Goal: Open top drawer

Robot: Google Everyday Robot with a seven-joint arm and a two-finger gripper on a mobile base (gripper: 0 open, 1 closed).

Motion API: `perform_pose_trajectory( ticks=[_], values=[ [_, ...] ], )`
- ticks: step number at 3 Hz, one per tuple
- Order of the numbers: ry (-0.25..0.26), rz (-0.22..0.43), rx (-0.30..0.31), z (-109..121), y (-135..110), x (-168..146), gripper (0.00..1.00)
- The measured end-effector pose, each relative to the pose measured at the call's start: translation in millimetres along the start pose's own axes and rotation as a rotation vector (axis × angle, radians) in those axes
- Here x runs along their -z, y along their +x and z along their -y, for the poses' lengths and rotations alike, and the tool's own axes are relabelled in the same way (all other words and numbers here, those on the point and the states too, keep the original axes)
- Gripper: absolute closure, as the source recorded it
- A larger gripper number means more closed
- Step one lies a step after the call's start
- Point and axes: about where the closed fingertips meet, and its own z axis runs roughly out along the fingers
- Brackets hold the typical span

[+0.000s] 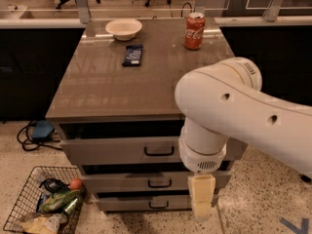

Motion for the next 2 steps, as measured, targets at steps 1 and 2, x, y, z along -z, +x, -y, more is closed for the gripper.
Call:
perform_pose_trajectory(
  ticks=[1, 2],
  values=[
    [-0.022, -0.002, 0.016, 5, -17, -19, 0.00],
    [-0.050, 0.024, 0.039, 15, -41, -47, 0.00]
  ],
)
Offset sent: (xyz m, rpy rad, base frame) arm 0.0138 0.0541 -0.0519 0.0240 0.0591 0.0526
